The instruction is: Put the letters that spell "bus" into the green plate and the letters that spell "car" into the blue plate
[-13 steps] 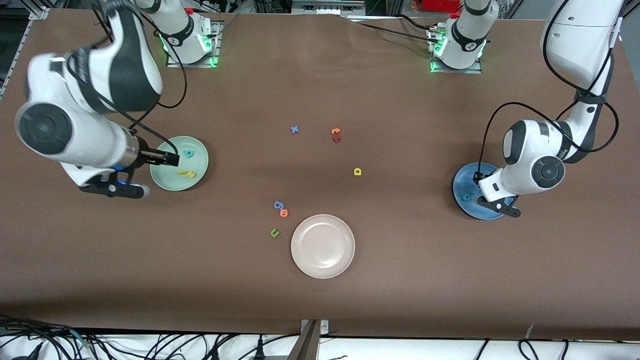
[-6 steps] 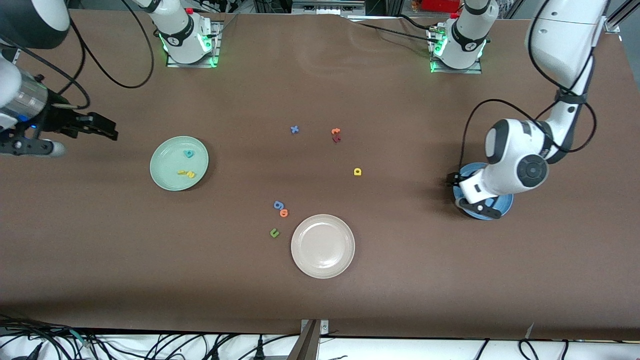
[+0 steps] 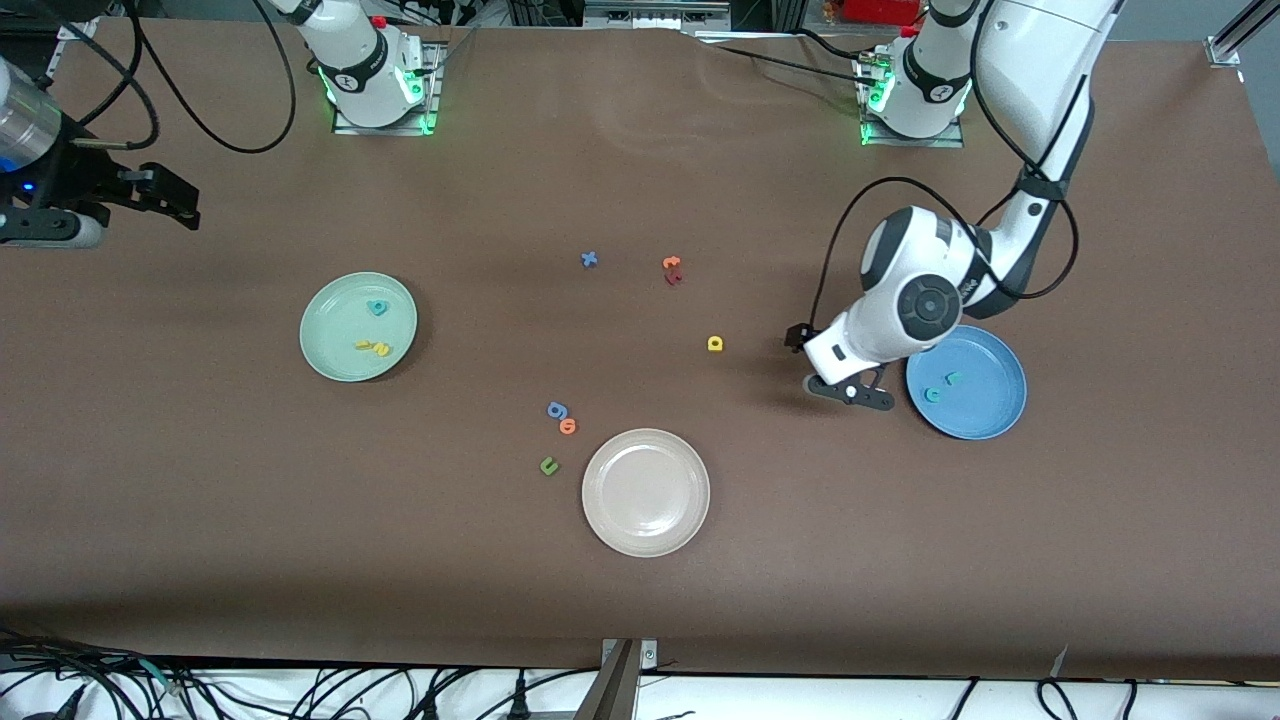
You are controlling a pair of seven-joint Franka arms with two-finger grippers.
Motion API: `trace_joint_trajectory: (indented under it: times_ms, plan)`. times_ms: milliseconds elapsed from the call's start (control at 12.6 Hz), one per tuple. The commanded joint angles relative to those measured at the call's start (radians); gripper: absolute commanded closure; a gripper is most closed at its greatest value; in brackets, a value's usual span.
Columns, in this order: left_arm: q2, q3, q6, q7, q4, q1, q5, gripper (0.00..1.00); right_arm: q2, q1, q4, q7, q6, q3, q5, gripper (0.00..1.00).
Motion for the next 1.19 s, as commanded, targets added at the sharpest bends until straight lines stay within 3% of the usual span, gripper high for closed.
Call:
trace_joint_trajectory:
  times_ms: [0,238,477,715,953,1112]
  plan:
    - [0.011,-0.005,-0.001,-0.106,0.037,-0.059,-0.021,0.01,0.049,-0.016,0.068,0.008,-0.009,-0.002,0.064,0.00]
    - [0.061,-0.005,0.020,-0.278,0.092,-0.157,-0.012,0.01,0.037,-0.017,0.054,0.038,-0.011,-0.020,0.069,0.00]
    - [0.097,-0.005,0.091,-0.329,0.094,-0.182,-0.013,0.02,-0.029,-0.016,-0.026,0.066,0.017,-0.035,0.075,0.00]
    - [0.115,-0.012,0.140,-0.435,0.090,-0.191,-0.012,0.06,-0.019,-0.017,-0.025,0.084,0.014,-0.041,0.104,0.00]
    - [0.143,-0.014,0.178,-0.463,0.092,-0.206,-0.010,0.07,0.001,-0.010,0.017,0.066,0.018,-0.035,0.077,0.00]
    - [0.158,-0.014,0.197,-0.484,0.090,-0.225,0.011,0.14,0.006,-0.010,0.022,0.064,0.011,-0.034,0.049,0.00]
